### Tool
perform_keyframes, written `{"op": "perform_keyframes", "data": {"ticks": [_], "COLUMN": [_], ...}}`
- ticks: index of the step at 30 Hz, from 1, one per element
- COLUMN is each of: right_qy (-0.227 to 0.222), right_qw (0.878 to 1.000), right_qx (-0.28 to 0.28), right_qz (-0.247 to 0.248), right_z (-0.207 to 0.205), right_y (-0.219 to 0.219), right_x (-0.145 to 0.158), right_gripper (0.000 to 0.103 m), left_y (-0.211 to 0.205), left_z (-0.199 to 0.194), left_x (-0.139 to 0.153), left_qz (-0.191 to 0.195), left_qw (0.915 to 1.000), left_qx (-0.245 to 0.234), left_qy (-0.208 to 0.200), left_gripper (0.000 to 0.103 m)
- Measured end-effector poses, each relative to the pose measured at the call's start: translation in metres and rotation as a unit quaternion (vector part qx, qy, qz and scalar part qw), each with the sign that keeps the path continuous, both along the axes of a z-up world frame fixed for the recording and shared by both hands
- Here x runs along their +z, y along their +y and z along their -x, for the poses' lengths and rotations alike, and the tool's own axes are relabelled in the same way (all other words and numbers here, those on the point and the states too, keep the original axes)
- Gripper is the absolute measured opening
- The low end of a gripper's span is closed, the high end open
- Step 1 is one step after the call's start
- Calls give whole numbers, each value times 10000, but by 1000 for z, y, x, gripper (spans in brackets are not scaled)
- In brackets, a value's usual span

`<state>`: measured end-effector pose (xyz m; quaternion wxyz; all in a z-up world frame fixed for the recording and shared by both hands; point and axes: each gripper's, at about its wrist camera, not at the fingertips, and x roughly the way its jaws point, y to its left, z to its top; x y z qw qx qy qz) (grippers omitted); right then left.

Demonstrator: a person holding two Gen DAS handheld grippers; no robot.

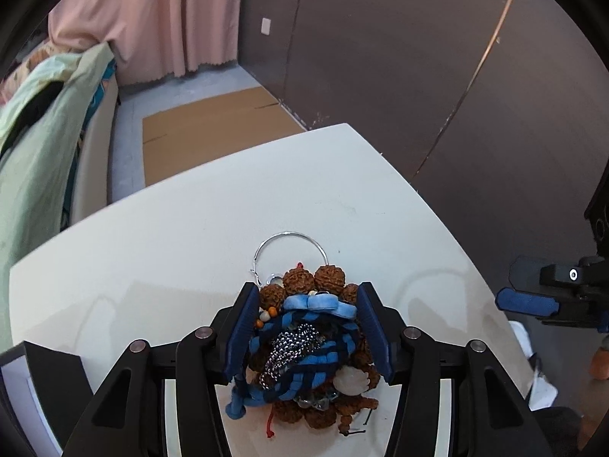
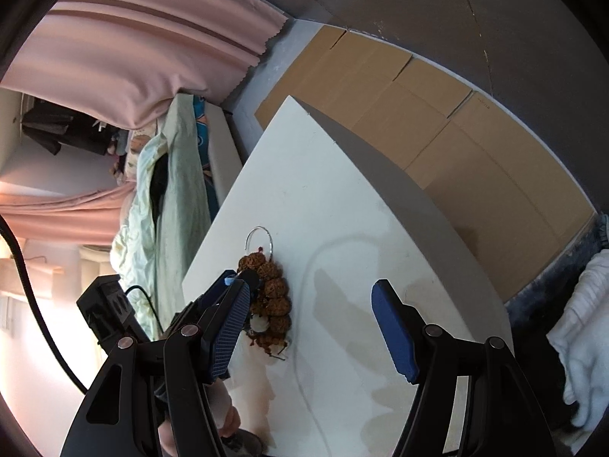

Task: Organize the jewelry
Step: 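Grasp the blue braided bracelet from the pile with the left gripper, then lift the blue bracelet with the left gripper while the right gripper grasps the brown seed-bead bracelet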

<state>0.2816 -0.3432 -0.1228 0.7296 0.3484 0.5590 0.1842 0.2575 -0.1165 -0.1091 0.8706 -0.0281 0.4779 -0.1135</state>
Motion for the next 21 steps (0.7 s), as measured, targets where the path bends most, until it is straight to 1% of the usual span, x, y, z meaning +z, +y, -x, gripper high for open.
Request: {"op": "perform_keyframes", "data": {"ticks": [2, 7, 14, 18, 21], "right_qy": [4, 16, -133, -173, -300], "right_qw": [10000, 9998, 9985, 9977, 9963], "right_qx": [19, 158, 484, 624, 759], "right_qz": [41, 138, 199, 194, 272], "right_z": [-1, -4, -5, -6, -6], "right_y": [1, 6, 22, 34, 44], "right_x": [-1, -3, -1, -1, 2], "right_gripper": [68, 68, 68, 68, 68], "left_y": [-1, 4, 23, 34, 42], "left_z": [3, 15, 30, 36, 37], "left_x": [3, 15, 38, 47, 51], "left_qz": [-5, 3, 323, 426, 469], "left_qw": [9999, 9998, 9988, 9980, 9974], "left_qx": [-98, -104, 32, 88, 147], "left_qy": [-57, -189, -376, -465, -522], "left_gripper": [35, 32, 32, 32, 32]}}
